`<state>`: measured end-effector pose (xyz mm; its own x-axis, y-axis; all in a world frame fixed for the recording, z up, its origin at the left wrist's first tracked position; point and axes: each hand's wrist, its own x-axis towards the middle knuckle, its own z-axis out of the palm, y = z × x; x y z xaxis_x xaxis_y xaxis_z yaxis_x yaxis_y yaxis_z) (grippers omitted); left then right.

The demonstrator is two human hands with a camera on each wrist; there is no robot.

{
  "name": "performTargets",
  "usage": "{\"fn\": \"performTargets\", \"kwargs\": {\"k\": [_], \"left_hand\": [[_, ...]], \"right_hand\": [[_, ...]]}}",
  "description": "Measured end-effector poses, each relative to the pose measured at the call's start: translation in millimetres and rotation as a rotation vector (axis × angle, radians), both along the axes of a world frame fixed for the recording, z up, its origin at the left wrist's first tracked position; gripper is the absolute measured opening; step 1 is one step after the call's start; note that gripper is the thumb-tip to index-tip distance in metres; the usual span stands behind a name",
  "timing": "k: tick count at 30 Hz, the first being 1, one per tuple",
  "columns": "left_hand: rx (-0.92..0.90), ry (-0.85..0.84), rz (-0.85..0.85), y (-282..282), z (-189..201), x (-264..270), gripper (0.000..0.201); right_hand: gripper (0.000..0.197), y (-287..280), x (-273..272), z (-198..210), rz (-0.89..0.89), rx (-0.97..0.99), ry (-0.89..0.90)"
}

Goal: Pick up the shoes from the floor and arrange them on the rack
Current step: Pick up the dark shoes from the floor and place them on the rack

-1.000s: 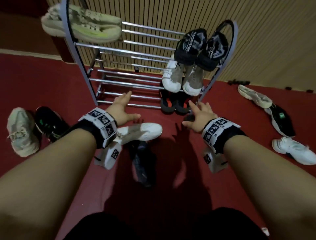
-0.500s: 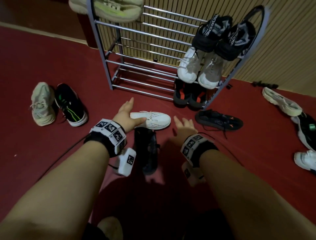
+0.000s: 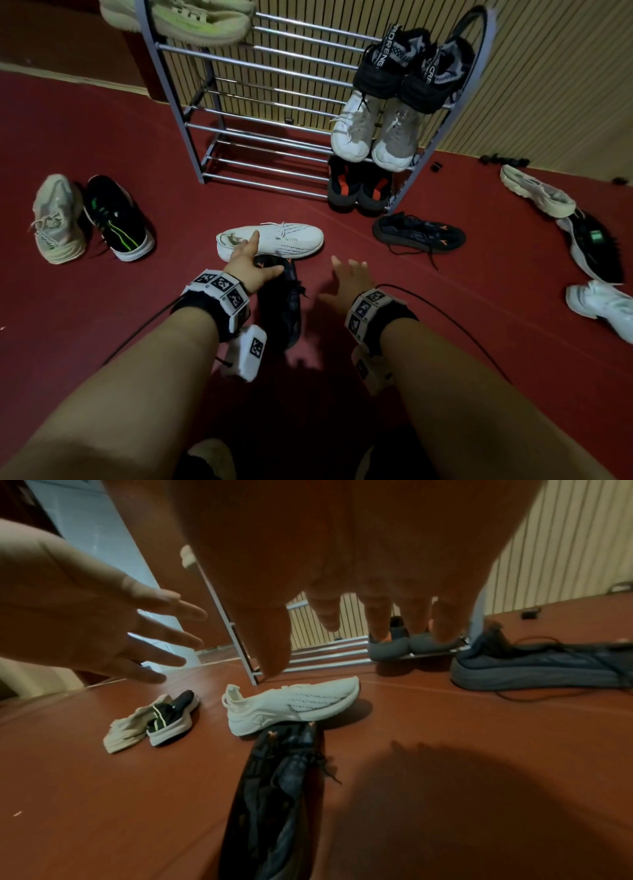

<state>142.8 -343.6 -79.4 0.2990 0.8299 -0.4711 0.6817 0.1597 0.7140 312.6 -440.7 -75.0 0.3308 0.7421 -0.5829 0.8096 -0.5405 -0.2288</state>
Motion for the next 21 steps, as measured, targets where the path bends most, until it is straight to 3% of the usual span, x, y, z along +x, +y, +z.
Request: {"fn": "performTargets", "kwargs": {"k": [8, 16, 21], "left_hand": [[0.002, 0.092, -0.004, 0, -11, -16, 0.093], [0.018, 0.152, 0.009, 11, -17, -42, 0.097], [-0.010, 0.177, 0.024, 16, -21, -47, 0.092]], "right_hand": [[0.086, 19, -4, -32, -0.047, -0.151, 0.093], [0.100, 56, -53, -80, -0.099, -0.197, 0.281], [0.087, 57, -62, -100, -0.108, -0.255, 0.264]]}}
